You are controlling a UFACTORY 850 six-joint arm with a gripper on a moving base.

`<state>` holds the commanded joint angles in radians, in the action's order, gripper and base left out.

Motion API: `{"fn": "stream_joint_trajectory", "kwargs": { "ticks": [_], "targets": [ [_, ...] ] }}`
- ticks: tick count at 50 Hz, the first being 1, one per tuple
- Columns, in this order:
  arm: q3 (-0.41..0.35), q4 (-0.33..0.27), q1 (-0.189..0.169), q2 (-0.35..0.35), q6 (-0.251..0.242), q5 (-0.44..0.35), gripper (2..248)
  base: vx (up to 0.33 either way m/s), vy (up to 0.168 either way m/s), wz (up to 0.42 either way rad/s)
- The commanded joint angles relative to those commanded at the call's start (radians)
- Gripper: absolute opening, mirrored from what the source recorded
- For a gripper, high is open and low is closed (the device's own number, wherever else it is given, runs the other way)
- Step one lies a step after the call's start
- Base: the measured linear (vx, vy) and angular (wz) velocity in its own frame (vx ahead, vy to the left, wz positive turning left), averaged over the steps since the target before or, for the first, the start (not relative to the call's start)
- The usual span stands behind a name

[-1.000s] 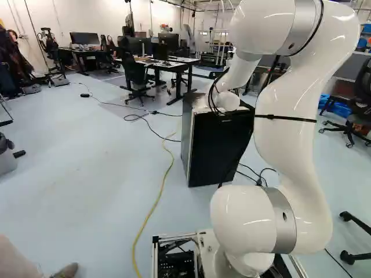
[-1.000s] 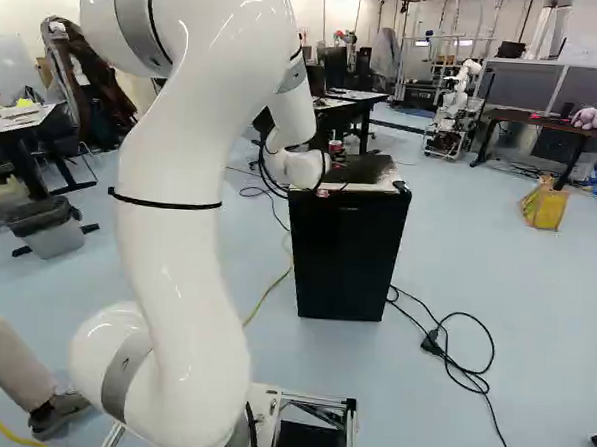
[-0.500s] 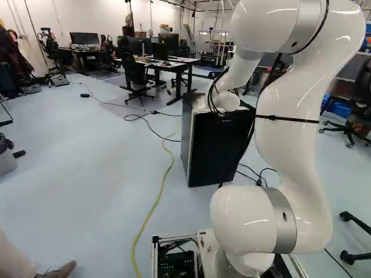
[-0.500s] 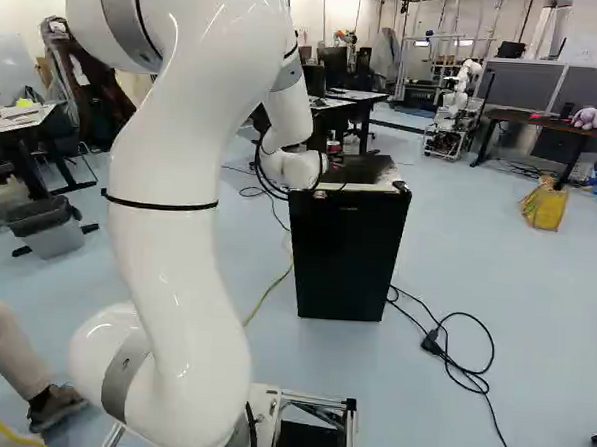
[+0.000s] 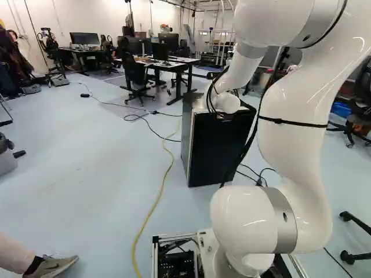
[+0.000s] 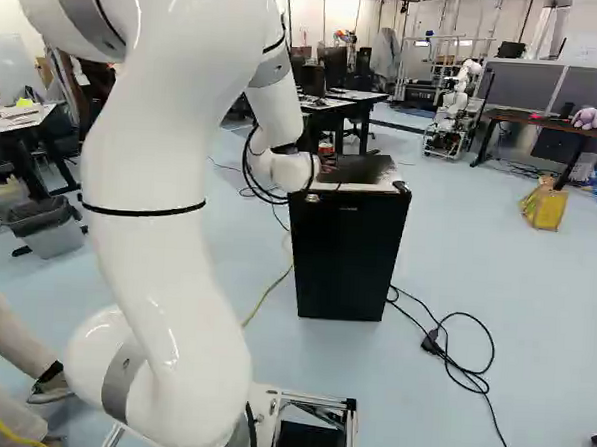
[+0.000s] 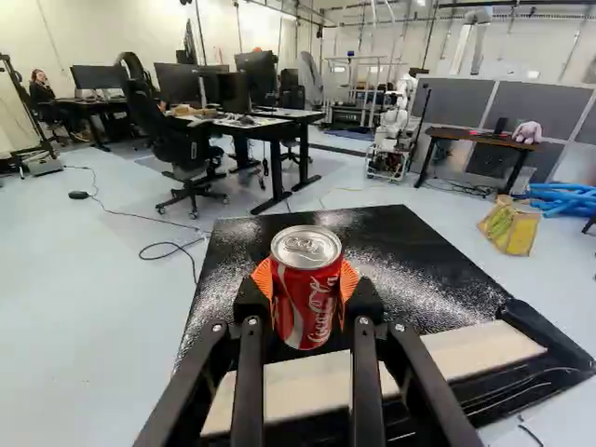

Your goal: Grab a drink from the fridge

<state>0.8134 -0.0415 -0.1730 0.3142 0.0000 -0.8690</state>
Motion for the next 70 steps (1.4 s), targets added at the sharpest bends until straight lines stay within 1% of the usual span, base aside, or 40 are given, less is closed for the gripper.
{"fn": "stream_joint_trajectory", "kwargs": {
  "ticks": [20, 41, 55, 70],
  "targets": [
    [-0.145, 0.008, 0.035, -0.119, 0.000, -0.001, 88, 0.000, 0.000, 0.000],
    [-0.343, 0.020, 0.082, -0.280, 0.000, -0.002, 88, 0.000, 0.000, 0.000],
    [-0.462, 0.026, 0.110, -0.377, 0.000, -0.002, 88, 0.000, 0.000, 0.000],
    [-0.564, 0.032, 0.134, -0.461, 0.000, -0.003, 88, 0.000, 0.000, 0.000]
  ]
}}
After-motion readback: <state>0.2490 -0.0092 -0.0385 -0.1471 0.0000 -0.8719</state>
